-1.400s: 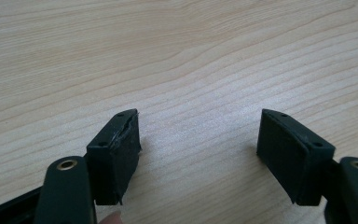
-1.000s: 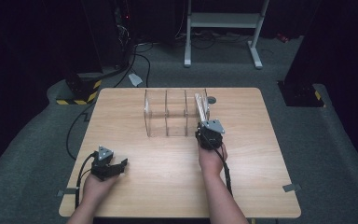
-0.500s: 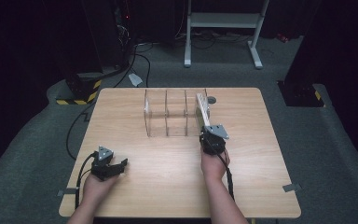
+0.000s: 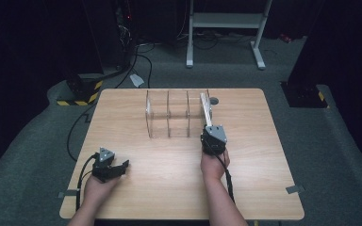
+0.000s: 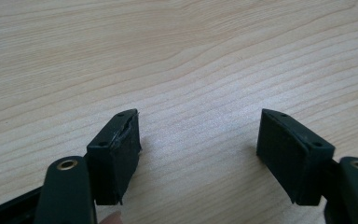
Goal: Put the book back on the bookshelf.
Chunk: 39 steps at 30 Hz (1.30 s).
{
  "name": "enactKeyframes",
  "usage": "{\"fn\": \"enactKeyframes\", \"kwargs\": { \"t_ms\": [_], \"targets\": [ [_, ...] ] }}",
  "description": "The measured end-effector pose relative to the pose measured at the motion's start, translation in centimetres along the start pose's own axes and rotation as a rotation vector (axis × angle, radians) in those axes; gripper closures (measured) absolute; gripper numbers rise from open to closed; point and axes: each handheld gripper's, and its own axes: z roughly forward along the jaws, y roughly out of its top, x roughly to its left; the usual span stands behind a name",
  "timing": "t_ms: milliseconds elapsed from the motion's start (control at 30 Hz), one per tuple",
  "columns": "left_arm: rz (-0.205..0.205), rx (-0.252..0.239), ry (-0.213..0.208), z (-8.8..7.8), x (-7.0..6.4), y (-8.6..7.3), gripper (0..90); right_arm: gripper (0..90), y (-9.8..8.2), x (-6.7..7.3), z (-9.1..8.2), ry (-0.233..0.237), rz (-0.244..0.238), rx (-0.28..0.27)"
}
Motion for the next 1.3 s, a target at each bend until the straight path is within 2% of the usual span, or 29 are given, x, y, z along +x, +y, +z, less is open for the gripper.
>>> {"fn": "enactKeyframes", "kwargs": {
  "t_ms": [200,333,633,867,1000,1300],
  "targets": [
    [0.0,0.0,0.0,0.0,0.0,0.0,30.1,74.9,-0.1,0.4,0.0,-0.019,0.012,-0.01],
    [-0.001,-0.001,0.0,0.0,0.0,0.0,30.1,74.7,-0.3,0.4,0.0,-0.032,0.041,-0.008],
    [-0.001,0.0,0.0,0.0,0.0,0.0,30.2,73.8,-0.6,0.4,0.1,-0.028,0.081,-0.002],
    [-0.001,-0.001,0.0,0.0,0.0,0.0,30.2,67.8,-0.4,0.3,-0.1,0.0,0.094,-0.002],
    [-0.001,0.001,-0.001,0.0,0.0,0.0,30.2,64.8,-0.3,0.1,-0.3,0.025,0.085,0.01],
    [-0.001,-0.001,0.0,0.0,0.0,0.0,30.2,64.7,-0.9,-0.4,-1.1,0.073,0.08,0.035]
  ]
}}
